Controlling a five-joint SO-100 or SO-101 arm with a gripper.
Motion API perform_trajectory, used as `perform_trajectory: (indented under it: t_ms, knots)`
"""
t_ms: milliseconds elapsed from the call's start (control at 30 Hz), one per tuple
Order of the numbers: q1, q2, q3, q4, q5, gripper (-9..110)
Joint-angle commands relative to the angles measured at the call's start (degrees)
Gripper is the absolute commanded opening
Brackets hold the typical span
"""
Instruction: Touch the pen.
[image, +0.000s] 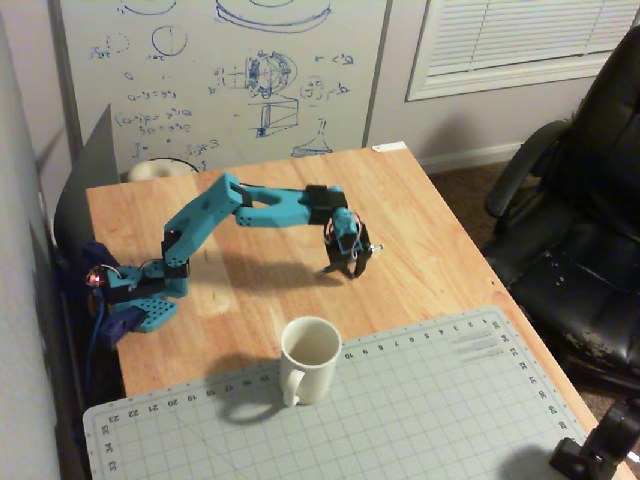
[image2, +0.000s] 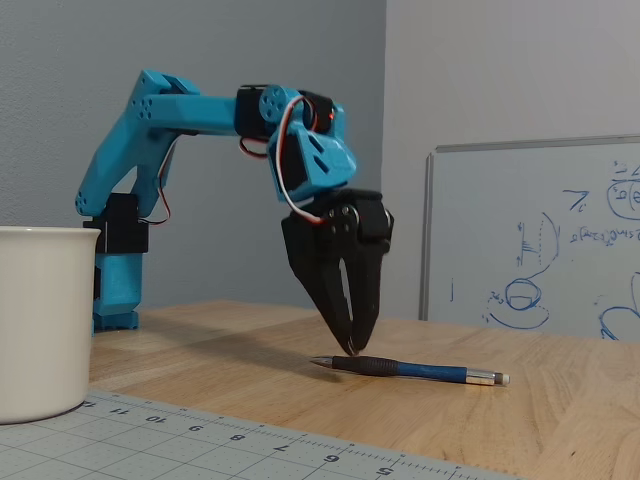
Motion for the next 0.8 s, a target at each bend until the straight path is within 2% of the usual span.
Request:
perform_trajectory:
  t_ms: [0,167,533,767]
  knots:
    - [0.79,-1.49,-6.15,-4.39,-0.18,1]
    - [0.97,-5.89,-9.76,-8.44,-0.09,1]
    - [0.97,-6.5,-10.55,-9.23,0.0,1]
    - [0.18,5.36,-6.24,-5.1,0.97,1]
